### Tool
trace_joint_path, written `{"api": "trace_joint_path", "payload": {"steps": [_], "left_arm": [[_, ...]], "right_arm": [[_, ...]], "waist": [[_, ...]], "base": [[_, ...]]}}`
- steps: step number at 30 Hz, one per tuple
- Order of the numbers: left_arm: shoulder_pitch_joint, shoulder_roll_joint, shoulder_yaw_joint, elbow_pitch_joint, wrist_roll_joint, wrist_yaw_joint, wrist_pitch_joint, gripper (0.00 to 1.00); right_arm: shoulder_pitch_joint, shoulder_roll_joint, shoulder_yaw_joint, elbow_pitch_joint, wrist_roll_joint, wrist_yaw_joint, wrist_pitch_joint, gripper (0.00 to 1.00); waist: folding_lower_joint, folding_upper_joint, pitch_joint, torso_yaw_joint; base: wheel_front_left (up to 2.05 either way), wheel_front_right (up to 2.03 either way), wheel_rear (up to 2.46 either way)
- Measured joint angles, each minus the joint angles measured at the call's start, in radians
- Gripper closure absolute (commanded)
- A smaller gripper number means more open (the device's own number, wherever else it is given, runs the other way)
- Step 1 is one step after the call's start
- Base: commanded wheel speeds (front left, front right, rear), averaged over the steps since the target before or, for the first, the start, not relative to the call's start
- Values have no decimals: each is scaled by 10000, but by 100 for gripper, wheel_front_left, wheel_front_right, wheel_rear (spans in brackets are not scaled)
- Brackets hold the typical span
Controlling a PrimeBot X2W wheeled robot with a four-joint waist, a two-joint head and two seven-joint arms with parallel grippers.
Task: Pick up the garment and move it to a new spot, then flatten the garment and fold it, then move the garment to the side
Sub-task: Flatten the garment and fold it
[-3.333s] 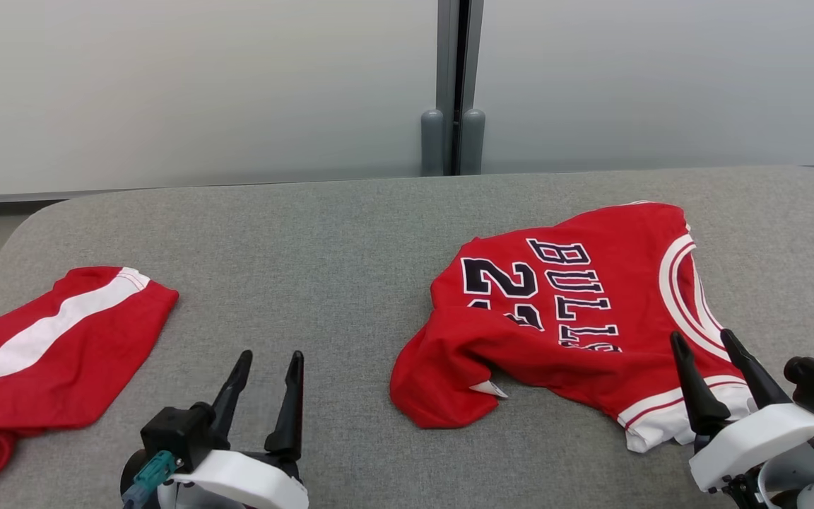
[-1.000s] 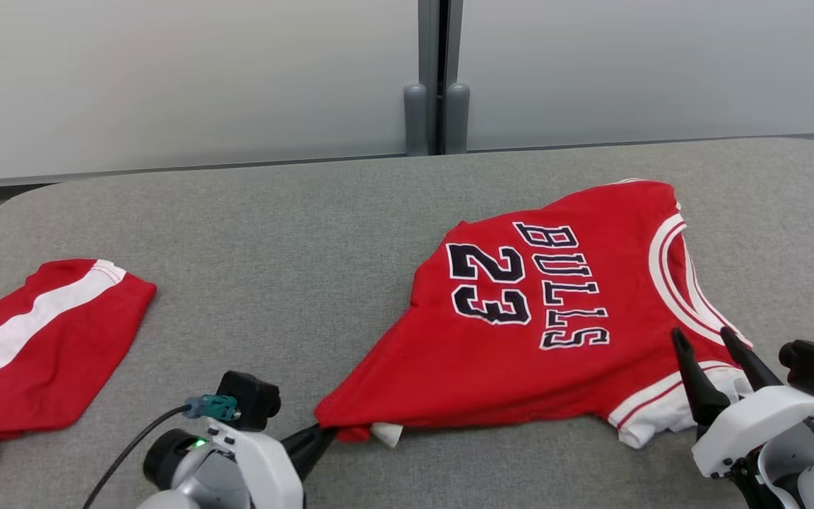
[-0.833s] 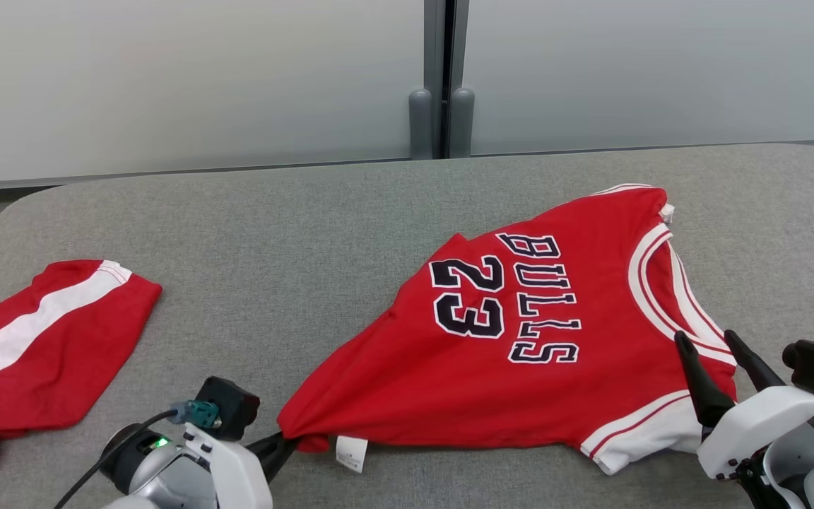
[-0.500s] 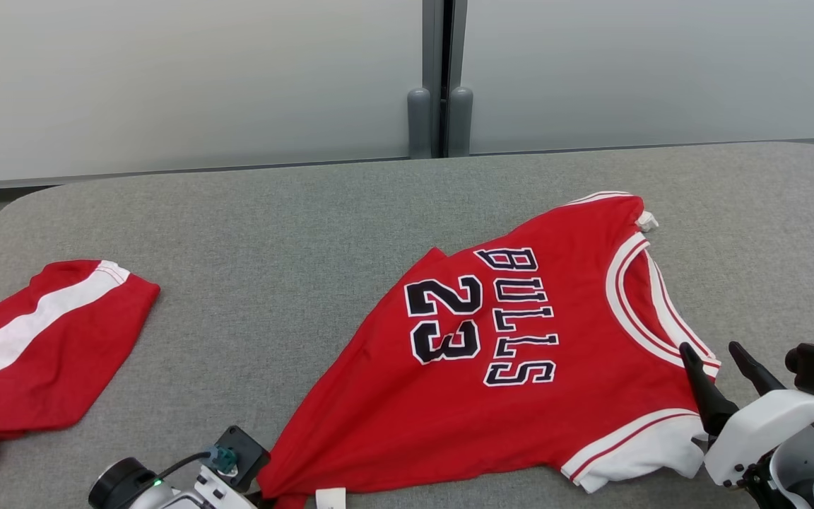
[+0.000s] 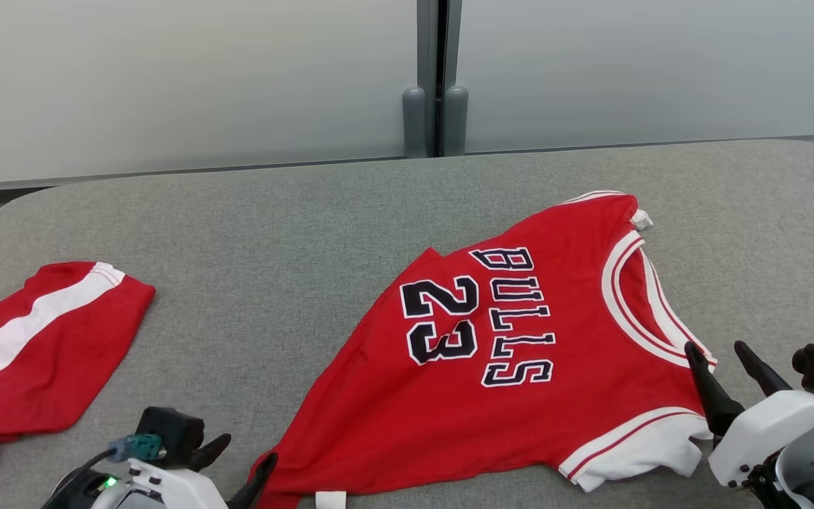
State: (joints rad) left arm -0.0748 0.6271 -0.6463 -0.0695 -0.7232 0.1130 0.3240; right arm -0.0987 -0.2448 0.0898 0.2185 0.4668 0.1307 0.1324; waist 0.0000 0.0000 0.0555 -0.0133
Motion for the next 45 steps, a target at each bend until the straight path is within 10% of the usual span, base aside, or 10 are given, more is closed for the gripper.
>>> {"api": "trace_joint_path", "payload": {"steps": [6,16,34,45], "left_arm": [[470,71,627,-278,-328,579,-468,0],[292,-1693,1801,217,318,1781,-4182,0],[272,-2247,1534,1212,35,1386,-4669,0],[69,-2518,1350,1624,29,1252,-4798,0]], "right_arm": [[18,96,-25,-29,-17,0,-121,0],[8,288,-38,-132,-221,0,-1269,0],[26,199,-234,236,-201,0,-1432,0],[821,84,-322,656,318,0,1202,0]], "waist": [[0,0,-32,-24],[0,0,-57,-168],[0,0,-48,-305],[0,0,106,-298]], "base": [[0,0,0],[0,0,0],[0,0,0],[0,0,0]]}}
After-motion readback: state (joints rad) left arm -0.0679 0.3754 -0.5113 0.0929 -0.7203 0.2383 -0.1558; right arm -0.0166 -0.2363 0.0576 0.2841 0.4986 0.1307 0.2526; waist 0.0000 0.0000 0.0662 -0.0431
